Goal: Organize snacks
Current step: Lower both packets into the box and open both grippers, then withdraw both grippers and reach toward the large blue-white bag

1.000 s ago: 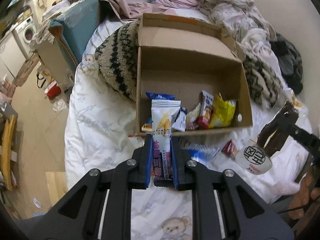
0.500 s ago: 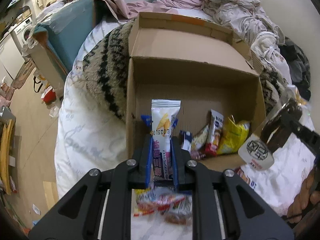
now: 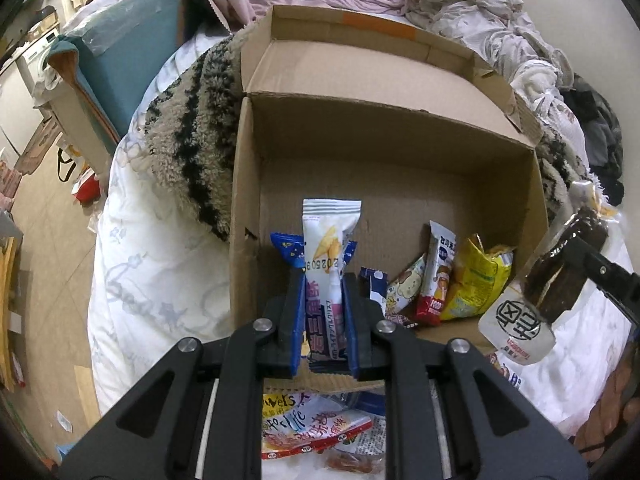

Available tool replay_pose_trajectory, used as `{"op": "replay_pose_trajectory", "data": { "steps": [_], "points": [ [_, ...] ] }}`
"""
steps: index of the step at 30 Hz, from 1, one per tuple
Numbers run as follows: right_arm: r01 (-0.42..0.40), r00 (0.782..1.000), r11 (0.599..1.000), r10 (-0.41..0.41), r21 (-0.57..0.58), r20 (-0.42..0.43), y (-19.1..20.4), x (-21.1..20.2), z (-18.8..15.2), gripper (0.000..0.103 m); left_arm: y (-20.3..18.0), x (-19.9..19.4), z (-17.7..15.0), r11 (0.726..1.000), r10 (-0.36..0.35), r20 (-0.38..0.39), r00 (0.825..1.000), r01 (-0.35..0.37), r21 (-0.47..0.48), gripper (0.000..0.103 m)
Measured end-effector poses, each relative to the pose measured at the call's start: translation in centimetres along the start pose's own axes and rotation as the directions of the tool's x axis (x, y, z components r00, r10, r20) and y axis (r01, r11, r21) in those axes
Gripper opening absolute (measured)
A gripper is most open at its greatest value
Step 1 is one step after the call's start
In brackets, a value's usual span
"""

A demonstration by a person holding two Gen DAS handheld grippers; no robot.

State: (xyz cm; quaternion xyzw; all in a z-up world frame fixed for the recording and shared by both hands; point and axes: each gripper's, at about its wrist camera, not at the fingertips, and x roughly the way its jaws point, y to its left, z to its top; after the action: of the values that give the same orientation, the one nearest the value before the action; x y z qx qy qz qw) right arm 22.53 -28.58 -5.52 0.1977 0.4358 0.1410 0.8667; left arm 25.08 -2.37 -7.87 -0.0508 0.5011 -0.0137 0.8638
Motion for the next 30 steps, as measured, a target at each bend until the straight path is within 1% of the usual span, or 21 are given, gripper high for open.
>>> {"op": "replay_pose_trajectory", "data": {
  "steps": [3, 4, 5, 6, 7, 8, 9, 11, 15, 19, 22, 24, 26, 28, 30],
  "points": [
    [0.003, 1.0, 1.0, -0.003, 0.014, -0.007, 0.0, 0.3, 0.0, 0.018, 0.3, -0.1, 0.1, 1.0, -0.005, 0.006, 1.0, 0.005, -0.008, 0.015],
    [-0.006, 1.0, 1.0, 0.007, 0.023, -0.019, 0.0, 0.5, -0.1, 0.024, 0.3, 0.0, 0.1, 1.0, -0.016, 0.003, 1.0, 0.016, -0.013, 0.016],
    [-0.011, 1.0, 1.0, 0.012, 0.026, -0.023, 0.1, 0.7, -0.1, 0.034, 0.4, 0.1, 0.2, 1.0, -0.025, 0.001, 1.0, 0.025, -0.015, 0.02],
    [-0.012, 1.0, 1.0, 0.013, 0.024, -0.022, 0.2, 0.7, -0.1, 0.043, 0.4, 0.2, 0.2, 0.999, -0.032, -0.002, 0.999, 0.032, -0.018, 0.031],
    [-0.015, 1.0, 1.0, 0.015, 0.021, -0.019, 0.3, 0.7, -0.2, 0.06, 0.4, 0.2, 0.2, 0.999, -0.041, -0.006, 0.999, 0.04, -0.024, 0.04],
    [-0.018, 1.0, 1.0, 0.018, 0.018, -0.01, 0.4, 0.6, -0.2, 0.07, 0.5, 0.1, 0.1, 0.998, -0.051, -0.004, 0.999, 0.051, -0.038, 0.06],
    [-0.017, 1.0, 1.0, 0.017, 0.01, 0.005, 0.6, 0.3, -0.3, 0.071, 0.5, -0.1, 0.0, 0.997, -0.058, 0.005, 0.998, 0.058, -0.049, 0.073],
    [0.006, 1.0, 1.0, -0.006, -0.01, 0.017, 0.9, 0.1, -0.3, 0.073, 0.5, -0.7, -0.1, 0.996, -0.065, 0.034, 0.997, 0.067, -0.06, 0.082],
    [-0.003, 1.0, 1.0, 0.003, 0.004, 0.001, 0.6, 0.3, -0.3, 0.073, 0.1, -1.1, -0.2, 0.999, -0.038, 0.046, 0.998, 0.039, -0.027, 0.082],
    [-0.009, 1.0, 0.999, 0.009, 0.036, -0.017, 0.0, 0.5, -0.2, 0.073, 0.5, -0.8, -0.4, 0.998, -0.042, 0.028, 0.999, 0.043, -0.05, 0.082],
    [-0.005, 1.0, 0.999, 0.006, 0.036, -0.021, 0.0, 0.5, -0.2, 0.073, 0.9, -1.1, -0.5, 0.997, -0.046, 0.034, 0.998, 0.048, -0.057, 0.082],
    [-0.003, 1.0, 1.0, 0.004, 0.03, -0.022, 0.1, 0.5, -0.2, 0.073, 1.4, -1.7, -0.6, 0.994, -0.057, 0.056, 0.997, 0.062, -0.089, 0.082],
    [0.023, 1.0, 0.999, -0.023, 0.023, -0.006, 0.2, 0.1, -0.3, 0.073, 1.8, -2.5, -0.8, 0.992, -0.059, 0.081, 0.995, 0.068, -0.111, 0.082],
    [0.03, 0.999, 1.0, -0.03, 0.002, 0.021, 0.7, -0.7, -0.5, 0.073, 1.8, -3.4, -0.9, 0.993, -0.043, 0.104, 0.994, 0.053, -0.103, 0.082],
    [0.023, 0.999, 1.0, -0.023, -0.01, 0.029, 1.1, -1.4, -0.7, 0.073, 1.5, -4.3, -1.1, 0.996, -0.03, 0.116, 0.993, 0.04, -0.081, 0.082]
  ]
}}
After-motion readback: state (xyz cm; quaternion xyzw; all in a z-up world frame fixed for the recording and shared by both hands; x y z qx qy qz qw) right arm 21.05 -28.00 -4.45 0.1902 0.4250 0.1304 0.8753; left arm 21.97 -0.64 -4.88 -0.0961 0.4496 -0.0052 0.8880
